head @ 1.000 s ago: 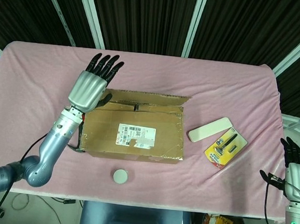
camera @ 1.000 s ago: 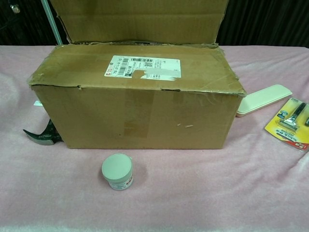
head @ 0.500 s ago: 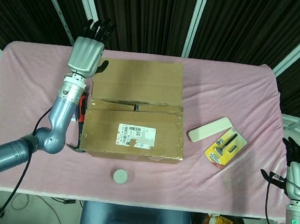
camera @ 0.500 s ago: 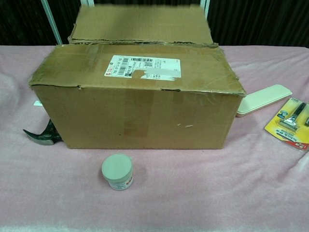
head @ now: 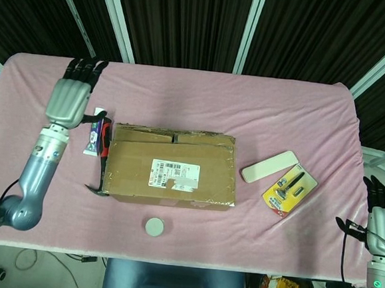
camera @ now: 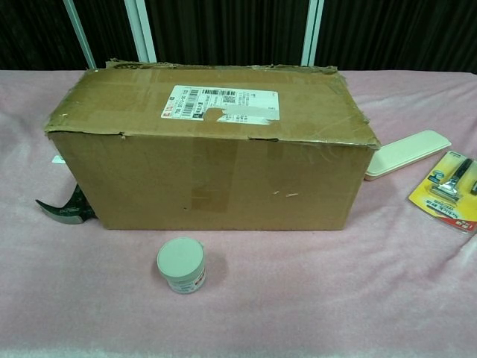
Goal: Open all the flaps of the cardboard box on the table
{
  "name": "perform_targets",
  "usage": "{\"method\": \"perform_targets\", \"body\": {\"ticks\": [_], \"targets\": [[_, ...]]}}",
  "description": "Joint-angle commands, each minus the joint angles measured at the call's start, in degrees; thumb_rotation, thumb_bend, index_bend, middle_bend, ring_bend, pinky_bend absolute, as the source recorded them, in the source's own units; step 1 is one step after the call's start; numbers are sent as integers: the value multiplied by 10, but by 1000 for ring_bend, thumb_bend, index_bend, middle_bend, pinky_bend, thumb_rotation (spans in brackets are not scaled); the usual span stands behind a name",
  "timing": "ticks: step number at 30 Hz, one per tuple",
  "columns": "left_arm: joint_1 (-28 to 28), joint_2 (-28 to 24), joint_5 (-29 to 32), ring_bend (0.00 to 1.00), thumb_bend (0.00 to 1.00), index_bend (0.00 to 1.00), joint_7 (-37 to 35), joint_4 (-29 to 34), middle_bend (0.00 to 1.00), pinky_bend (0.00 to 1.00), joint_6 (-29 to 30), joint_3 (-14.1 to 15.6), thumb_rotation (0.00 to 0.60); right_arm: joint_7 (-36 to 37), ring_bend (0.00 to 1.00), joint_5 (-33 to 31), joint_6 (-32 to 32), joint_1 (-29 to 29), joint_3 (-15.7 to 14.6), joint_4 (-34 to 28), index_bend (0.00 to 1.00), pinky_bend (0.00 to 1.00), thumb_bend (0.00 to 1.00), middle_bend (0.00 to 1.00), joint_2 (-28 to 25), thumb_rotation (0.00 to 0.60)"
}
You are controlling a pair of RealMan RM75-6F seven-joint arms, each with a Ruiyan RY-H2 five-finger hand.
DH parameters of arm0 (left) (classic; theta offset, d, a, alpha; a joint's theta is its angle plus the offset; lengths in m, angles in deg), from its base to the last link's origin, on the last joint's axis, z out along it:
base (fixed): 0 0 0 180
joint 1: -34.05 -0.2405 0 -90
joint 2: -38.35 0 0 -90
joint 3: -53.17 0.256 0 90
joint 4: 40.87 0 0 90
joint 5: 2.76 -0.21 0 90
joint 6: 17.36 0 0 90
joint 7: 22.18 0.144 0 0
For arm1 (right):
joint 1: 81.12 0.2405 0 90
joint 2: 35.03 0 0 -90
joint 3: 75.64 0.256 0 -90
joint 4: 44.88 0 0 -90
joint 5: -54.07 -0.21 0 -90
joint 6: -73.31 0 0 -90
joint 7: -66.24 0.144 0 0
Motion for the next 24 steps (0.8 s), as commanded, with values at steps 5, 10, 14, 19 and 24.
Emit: {"method": "perform_targets", "body": {"ticks": [5, 10, 14, 19, 24], "targets": [[-139, -54, -72, 0, 163, 0, -91, 51, 0, 0, 115, 93, 600, -14, 7, 12, 32, 36, 25, -65, 0, 220, 309, 9, -49, 600], [-205, -48, -108, 0, 202, 0, -140, 25, 0, 0, 171, 136, 600, -38, 87, 6, 93, 99, 67, -129, 1, 237, 495, 102, -96, 600], [-249, -25, -124, 0, 204, 0, -184, -16, 0, 0, 202, 163, 600, -64, 161, -25, 164, 175, 113, -164, 55, 275, 603, 173, -113, 600], [-259, -16, -137, 0, 204, 0, -210, -30, 0, 0, 202, 165, 600, -91, 256, -92, 224, 255, 154, -178, 161, 332, 675, 270, -102, 600], [-259, -10, -154, 0, 204, 0, -214, -41, 0, 0, 200, 164, 600, -147, 327, -176, 281, 354, 179, -154, 244, 363, 712, 343, -64, 600]]}}
